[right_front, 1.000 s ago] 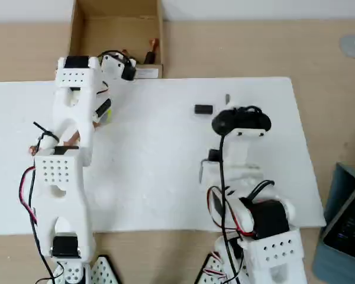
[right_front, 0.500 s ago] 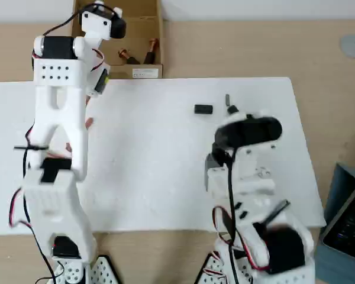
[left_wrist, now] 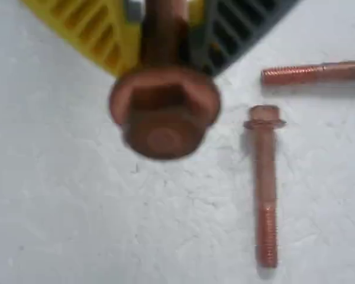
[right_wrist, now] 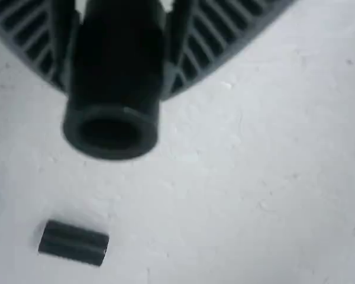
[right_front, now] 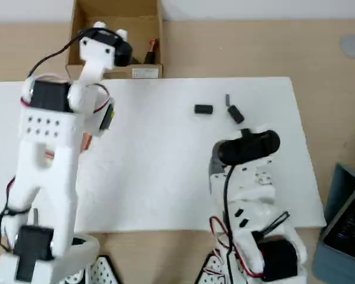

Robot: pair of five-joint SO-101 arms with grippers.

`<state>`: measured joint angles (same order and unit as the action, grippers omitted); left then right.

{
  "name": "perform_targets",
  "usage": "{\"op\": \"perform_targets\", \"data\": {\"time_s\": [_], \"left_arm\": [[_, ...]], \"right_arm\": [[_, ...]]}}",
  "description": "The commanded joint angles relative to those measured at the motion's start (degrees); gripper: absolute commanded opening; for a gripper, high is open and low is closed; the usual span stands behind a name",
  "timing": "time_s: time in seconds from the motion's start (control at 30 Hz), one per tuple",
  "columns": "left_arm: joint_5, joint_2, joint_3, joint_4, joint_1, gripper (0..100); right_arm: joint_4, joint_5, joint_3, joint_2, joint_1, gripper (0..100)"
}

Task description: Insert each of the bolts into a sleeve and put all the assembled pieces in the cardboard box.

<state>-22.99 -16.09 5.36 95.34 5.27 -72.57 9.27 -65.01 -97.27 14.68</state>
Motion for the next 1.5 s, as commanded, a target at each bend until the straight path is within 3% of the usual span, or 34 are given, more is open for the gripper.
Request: {"op": "perform_targets", "data": {"time_s": [0.0, 0.3, 0.6, 1.1, 1.47], "left_arm": [[3.16, -9.80, -8.35, -6.33, 0.09, 0], [14.24, -37.05, -37.89, -24.62, 0.53, 0], [28.66, -61.14, -56.88, -37.19, 0.62, 0], [40.70, -88.04, -68.75, -39.74, 11.78, 0], [45.01, -88.40, -69.01, -46.15, 12.13, 0]], "right_arm": [[3.78, -0.53, -1.71, -1.01, -0.84, 0.9], [6.95, -0.18, -5.23, -1.01, 5.14, 0.9], [11.08, -0.18, -9.80, -1.01, 15.16, 0.9], [22.33, -0.18, -16.66, -1.01, 32.48, 0.9], [25.93, -0.35, -17.01, -1.01, 37.05, 0.9]]}}
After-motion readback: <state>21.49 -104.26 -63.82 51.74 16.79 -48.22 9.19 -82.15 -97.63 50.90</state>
